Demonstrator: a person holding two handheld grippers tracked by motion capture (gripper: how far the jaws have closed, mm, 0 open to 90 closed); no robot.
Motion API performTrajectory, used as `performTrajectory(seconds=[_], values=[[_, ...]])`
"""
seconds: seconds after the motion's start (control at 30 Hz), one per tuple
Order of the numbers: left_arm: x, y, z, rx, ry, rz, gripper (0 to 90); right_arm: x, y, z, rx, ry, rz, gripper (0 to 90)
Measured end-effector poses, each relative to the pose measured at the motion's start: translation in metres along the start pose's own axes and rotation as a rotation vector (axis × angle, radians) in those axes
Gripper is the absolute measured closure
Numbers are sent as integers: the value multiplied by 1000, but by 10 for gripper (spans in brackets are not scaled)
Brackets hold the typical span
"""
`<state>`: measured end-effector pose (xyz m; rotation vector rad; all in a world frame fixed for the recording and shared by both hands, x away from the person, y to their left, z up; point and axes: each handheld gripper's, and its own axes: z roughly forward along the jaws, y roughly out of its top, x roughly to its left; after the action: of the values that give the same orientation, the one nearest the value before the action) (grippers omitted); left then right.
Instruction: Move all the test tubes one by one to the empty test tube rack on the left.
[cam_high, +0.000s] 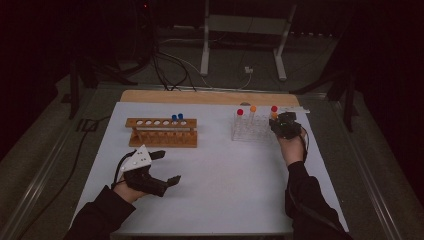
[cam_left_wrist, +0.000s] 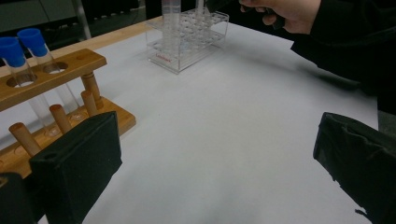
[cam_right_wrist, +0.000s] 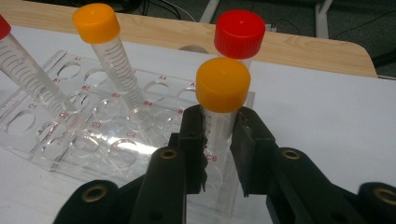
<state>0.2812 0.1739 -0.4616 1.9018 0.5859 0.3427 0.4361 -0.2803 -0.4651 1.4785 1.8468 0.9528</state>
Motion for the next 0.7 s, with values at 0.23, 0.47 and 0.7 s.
performTrajectory(seconds=[0.23, 0.47, 0.7], values=[[1, 0, 0, 1, 3, -2, 18, 1, 3, -4, -22, -5, -5, 751], [1, 0, 0, 2, -3, -3, 18, 2, 12, -19, -57, -10, -31, 751], [0, 2, 1, 6, -10, -6, 18, 4, 22, -37, -93, -12, -54, 752]])
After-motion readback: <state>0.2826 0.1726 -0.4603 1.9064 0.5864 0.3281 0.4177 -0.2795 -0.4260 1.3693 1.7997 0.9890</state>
